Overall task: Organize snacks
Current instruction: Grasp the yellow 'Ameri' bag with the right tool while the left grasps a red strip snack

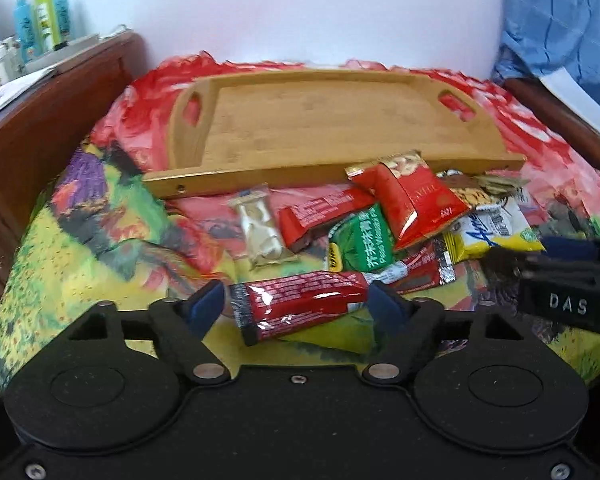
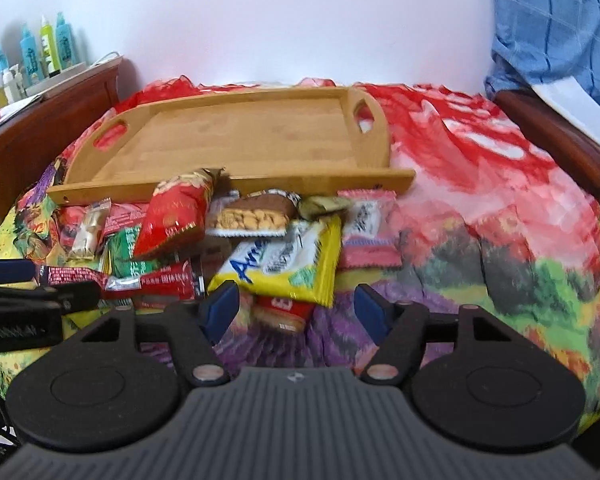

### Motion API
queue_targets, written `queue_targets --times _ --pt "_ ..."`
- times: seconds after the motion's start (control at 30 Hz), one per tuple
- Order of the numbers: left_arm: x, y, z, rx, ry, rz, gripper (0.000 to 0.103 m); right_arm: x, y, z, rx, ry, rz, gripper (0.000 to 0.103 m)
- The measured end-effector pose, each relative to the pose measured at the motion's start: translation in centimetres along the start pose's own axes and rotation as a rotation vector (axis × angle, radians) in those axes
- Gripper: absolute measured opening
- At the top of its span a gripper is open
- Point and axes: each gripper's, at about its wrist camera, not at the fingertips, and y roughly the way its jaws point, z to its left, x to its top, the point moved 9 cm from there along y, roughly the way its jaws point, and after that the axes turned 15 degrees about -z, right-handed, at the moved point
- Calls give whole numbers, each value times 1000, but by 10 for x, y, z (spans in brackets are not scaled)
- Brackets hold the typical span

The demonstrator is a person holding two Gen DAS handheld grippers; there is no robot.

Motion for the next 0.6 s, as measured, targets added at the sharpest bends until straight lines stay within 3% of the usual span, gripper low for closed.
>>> queue_targets --times 0.17,0.33,0.43,0.57,0.6 --pt "0 9 -2 -16 20 8 73 7 14 8 7 -57 -6 78" --pt "-2 13 0 -19 13 20 84 10 29 15 8 -87 -9 78" --pt "-6 17 0 -29 10 36 85 10 39 18 7 -104 -3 79" --pt "-14 23 -2 -37 6 70 81 8 39 22 12 -143 -10 62" --pt "-14 22 -3 -39 12 61 74 8 37 22 18 -143 -14 61"
